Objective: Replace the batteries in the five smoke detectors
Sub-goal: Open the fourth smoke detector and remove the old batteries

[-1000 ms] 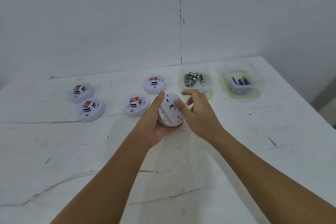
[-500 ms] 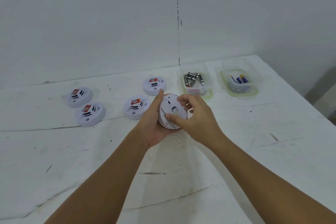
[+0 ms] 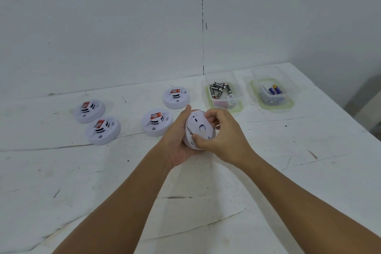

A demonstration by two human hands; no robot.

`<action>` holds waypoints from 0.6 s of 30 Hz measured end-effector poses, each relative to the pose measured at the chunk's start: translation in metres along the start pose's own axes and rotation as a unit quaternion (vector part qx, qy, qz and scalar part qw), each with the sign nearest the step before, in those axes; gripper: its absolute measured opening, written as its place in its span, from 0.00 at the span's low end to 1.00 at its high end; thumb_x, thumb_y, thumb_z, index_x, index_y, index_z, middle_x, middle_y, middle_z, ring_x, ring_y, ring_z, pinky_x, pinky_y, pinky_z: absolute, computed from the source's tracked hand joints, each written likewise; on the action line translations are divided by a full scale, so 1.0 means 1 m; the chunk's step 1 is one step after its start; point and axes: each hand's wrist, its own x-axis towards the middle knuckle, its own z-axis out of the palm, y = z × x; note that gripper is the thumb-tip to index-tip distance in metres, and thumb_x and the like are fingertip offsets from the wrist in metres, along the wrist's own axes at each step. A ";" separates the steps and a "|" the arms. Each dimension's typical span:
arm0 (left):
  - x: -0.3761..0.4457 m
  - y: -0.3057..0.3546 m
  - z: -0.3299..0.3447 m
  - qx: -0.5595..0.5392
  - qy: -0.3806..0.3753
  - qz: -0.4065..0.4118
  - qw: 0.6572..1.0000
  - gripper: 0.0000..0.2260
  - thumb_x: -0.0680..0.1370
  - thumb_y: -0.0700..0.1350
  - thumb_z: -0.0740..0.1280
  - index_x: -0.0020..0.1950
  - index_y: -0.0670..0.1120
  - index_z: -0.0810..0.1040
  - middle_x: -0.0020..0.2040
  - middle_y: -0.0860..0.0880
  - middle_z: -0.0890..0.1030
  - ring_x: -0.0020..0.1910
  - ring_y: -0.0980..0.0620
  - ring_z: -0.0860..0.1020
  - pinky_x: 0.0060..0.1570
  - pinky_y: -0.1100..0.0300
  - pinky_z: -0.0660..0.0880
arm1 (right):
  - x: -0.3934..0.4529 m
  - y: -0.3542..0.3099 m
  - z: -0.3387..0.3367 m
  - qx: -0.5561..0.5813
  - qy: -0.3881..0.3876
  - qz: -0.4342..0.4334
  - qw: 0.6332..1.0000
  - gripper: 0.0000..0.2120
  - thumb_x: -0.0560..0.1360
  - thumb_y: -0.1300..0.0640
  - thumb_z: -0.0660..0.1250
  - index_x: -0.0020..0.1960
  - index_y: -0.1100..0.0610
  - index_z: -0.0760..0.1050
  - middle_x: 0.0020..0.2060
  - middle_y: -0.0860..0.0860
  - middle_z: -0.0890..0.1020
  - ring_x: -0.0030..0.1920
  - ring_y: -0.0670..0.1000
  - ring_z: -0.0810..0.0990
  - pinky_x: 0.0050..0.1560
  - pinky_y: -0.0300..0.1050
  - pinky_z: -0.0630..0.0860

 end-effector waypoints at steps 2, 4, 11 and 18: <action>-0.001 0.000 0.003 -0.017 -0.001 -0.003 1.000 0.29 0.84 0.64 0.57 0.68 0.42 0.80 0.62 0.41 0.85 0.58 0.44 0.85 0.54 0.50 0.83 | -0.003 -0.001 0.003 0.011 0.018 -0.018 1.000 0.31 0.61 0.50 0.79 0.60 0.52 0.72 0.54 0.48 0.75 0.53 0.41 0.74 0.49 0.28 0.70; 0.000 0.002 0.003 -0.033 0.015 0.014 0.999 0.28 0.84 0.64 0.59 0.63 0.41 0.82 0.59 0.39 0.86 0.53 0.43 0.87 0.49 0.50 0.85 | -0.006 -0.002 0.004 0.006 0.032 -0.040 0.999 0.32 0.61 0.49 0.78 0.61 0.52 0.71 0.54 0.47 0.73 0.54 0.43 0.73 0.50 0.29 0.69; 0.009 0.009 -0.006 -0.053 0.072 0.101 0.991 0.18 0.83 0.58 0.65 0.63 0.48 0.84 0.56 0.45 0.86 0.55 0.43 0.83 0.58 0.43 0.79 | -0.003 0.016 -0.012 -0.059 0.052 0.050 0.996 0.33 0.62 0.39 0.72 0.63 0.48 0.68 0.55 0.46 0.70 0.57 0.50 0.71 0.57 0.44 0.73; 0.013 0.008 -0.008 -0.068 0.045 0.119 0.990 0.14 0.81 0.54 0.65 0.60 0.49 0.84 0.54 0.46 0.86 0.56 0.44 0.81 0.58 0.45 0.78 | -0.005 0.033 -0.009 -0.173 0.009 0.096 0.980 0.33 0.69 0.45 0.76 0.69 0.55 0.69 0.55 0.47 0.67 0.58 0.50 0.65 0.60 0.43 0.62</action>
